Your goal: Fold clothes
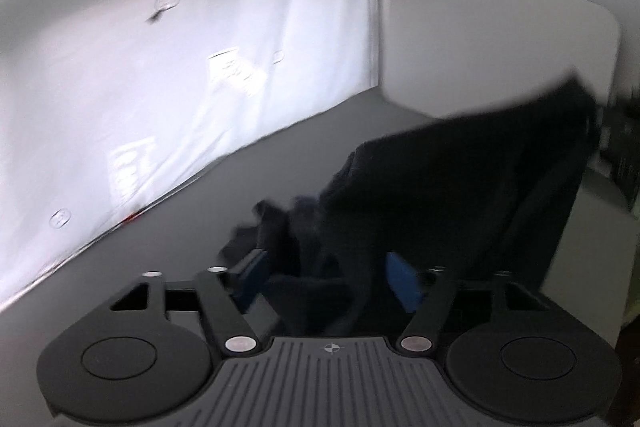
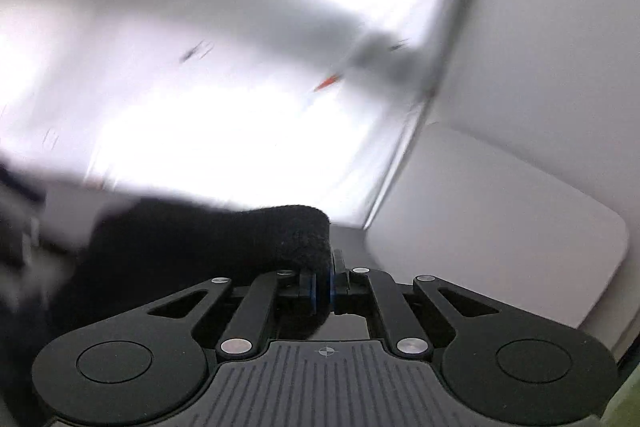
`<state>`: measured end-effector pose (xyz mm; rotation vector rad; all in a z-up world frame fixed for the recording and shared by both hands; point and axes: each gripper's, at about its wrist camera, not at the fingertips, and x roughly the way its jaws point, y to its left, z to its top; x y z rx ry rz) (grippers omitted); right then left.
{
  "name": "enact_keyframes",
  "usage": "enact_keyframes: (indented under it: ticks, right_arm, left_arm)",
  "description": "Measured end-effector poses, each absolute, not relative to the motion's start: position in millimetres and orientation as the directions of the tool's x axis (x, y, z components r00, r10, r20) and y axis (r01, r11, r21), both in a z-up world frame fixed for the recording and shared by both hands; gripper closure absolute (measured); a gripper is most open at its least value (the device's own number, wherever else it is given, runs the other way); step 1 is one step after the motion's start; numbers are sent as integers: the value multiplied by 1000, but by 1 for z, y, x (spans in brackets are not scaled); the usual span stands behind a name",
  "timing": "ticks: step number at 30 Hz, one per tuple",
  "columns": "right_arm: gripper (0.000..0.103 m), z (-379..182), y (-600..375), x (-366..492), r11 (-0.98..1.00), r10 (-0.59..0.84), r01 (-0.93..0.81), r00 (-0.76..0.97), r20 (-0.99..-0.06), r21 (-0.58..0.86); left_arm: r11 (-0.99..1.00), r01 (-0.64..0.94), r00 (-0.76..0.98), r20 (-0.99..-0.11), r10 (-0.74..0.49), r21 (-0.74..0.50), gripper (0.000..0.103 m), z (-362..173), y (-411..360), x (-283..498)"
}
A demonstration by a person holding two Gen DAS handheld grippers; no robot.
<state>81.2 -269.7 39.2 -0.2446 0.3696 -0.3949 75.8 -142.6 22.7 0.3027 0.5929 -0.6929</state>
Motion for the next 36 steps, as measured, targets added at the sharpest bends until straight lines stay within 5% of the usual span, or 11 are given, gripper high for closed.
enact_keyframes:
  ticks: [11,12,15,18,22,26,29,31,36]
  right_arm:
    - [95,23,-341,102,897,-435,423,804,-405,-126]
    - [95,16,-342,107,895,-439,424,794,-420,-134]
    - [94,9,-367,76,901,-424,417,778,-464,-124]
    - [93,4,-380,44,902,-404,424,763,-505,-80]
    - [81,-16,-395,38,900,-371,434,724,-581,-34]
    - [57,-35,-409,29,888,-341,460,670,-660,8]
    - [57,-56,-422,31,877,-305,479,628,-716,47]
    - [54,-65,-428,31,875,-289,481,612,-736,56]
    - [52,-90,-446,33,855,-260,510,574,-776,91]
  left_arm:
    - [608,791,489,-669,-560,69,28,-34,-234,101]
    - [612,789,477,-683,-554,55,33,-41,-239,107]
    - [628,778,459,-677,-575,-6,72,-47,-240,115]
    - [631,775,457,-656,-601,-39,81,-47,-239,114]
    - [611,790,442,-650,-618,-44,82,-47,-240,107]
    - [593,805,436,-671,-600,-8,80,-51,-245,104]
    - [585,811,423,-692,-585,1,73,-55,-252,103]
    - [581,814,409,-704,-581,-7,57,-58,-250,107]
    - [577,816,367,-735,-570,-39,52,-67,-262,125]
